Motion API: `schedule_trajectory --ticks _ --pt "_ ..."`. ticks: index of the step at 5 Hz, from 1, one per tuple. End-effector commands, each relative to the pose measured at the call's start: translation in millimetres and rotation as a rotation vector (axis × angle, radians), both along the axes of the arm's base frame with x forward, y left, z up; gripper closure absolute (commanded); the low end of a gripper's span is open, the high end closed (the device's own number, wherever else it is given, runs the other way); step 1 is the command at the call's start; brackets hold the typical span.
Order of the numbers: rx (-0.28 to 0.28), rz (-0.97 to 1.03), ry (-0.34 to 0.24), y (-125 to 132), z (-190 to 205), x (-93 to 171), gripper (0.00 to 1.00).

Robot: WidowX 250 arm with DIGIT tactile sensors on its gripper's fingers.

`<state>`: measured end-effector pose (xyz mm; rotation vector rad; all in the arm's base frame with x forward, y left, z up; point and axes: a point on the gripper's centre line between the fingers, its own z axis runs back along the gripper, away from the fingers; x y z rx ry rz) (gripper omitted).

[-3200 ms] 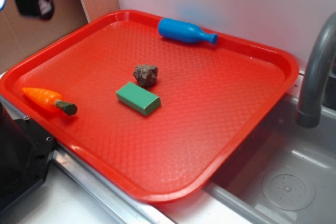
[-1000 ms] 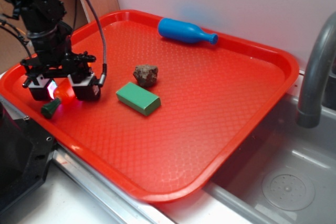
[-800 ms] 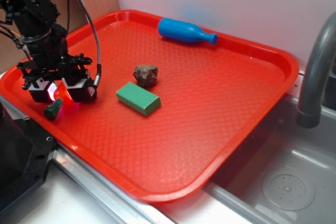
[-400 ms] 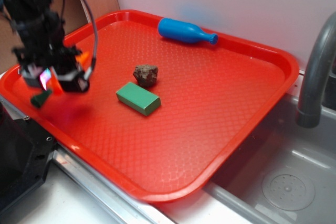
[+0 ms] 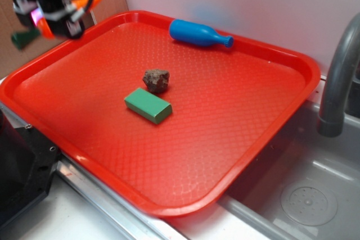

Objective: Grab the carrot.

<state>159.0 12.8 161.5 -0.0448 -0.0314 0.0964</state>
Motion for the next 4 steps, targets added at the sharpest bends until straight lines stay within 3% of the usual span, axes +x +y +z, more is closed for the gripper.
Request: schedule_trajectory --ticks 1,2,4 --pt "-0.025 -0.081 -0.024 -25 93 14 1.00" --pt "0.018 -0.118 -0.013 -38 94 20 1.00" --pt "0.044 -0.135 -0.006 -40 84 22 1.00"
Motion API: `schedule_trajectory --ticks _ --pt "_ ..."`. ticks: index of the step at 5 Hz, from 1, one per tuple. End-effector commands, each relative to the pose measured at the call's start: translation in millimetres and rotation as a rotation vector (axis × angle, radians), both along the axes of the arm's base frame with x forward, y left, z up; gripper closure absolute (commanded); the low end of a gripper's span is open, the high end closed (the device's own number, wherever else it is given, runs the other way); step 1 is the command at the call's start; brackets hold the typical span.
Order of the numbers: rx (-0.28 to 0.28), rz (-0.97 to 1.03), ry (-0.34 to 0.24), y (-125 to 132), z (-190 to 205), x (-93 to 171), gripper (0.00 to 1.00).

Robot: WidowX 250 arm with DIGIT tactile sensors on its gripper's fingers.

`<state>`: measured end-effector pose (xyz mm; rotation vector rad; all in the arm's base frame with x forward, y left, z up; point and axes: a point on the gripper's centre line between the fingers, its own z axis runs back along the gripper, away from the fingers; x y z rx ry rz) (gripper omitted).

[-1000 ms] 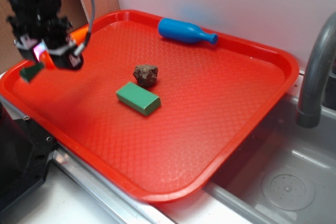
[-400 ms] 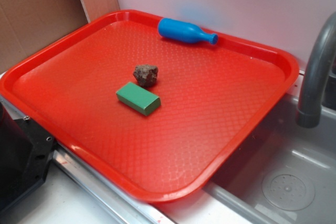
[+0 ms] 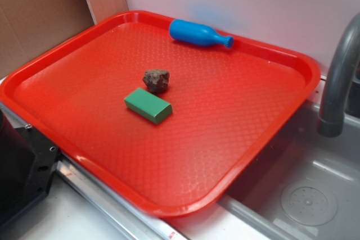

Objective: Grab the carrot.

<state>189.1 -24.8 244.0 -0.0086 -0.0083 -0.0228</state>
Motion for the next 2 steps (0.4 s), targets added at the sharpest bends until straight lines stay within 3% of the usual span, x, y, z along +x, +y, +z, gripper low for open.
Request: schedule_trajectory --ticks 1,2 --pt "0.006 -0.018 -0.033 -2.6 0.8 -8.6 1.00" --pt "0.007 -0.014 -0.040 -2.0 -0.1 -10.0 1.00"
